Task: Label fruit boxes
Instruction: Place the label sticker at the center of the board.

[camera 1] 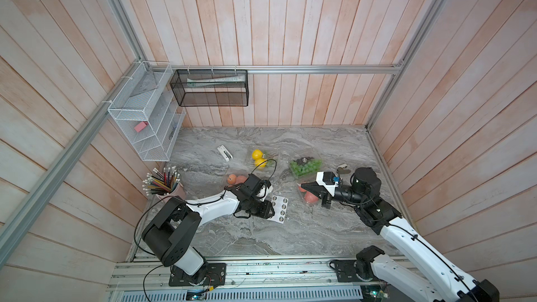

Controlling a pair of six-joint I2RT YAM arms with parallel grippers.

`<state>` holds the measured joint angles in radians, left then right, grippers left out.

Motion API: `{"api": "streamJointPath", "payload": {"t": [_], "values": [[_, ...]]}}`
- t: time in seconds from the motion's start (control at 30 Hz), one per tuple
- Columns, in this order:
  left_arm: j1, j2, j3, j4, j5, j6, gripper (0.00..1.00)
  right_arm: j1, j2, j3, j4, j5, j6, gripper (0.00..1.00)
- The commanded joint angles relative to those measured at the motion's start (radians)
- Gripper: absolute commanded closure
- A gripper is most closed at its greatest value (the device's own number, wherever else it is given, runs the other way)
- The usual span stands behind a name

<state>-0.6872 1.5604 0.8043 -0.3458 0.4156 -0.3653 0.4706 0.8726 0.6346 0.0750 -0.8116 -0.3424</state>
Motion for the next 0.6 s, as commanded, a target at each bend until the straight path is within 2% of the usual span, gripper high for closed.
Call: {"api": "streamJointPath", "payload": {"t": [0.0, 0.23, 0.37, 0.57], "values": [[0.022, -0.054, 0.031, -0.049, -0.029, 0.019, 0.57, 0.027, 0.034, 0.041, -0.023, 0.052, -0.039, 1.00], [0.125, -0.223, 0.052, -0.083, -0.009, 0.019, 0.57, 0.133, 0.189, 0.121, -0.005, 0.189, -0.155, 1.00], [0.273, -0.277, 0.055, -0.112, 0.057, 0.014, 0.57, 0.195, 0.323, 0.191, 0.039, 0.250, -0.236, 1.00], [0.473, -0.282, 0.073, -0.126, 0.154, -0.005, 0.64, 0.276, 0.567, 0.360, 0.057, 0.301, -0.364, 1.00]]}}
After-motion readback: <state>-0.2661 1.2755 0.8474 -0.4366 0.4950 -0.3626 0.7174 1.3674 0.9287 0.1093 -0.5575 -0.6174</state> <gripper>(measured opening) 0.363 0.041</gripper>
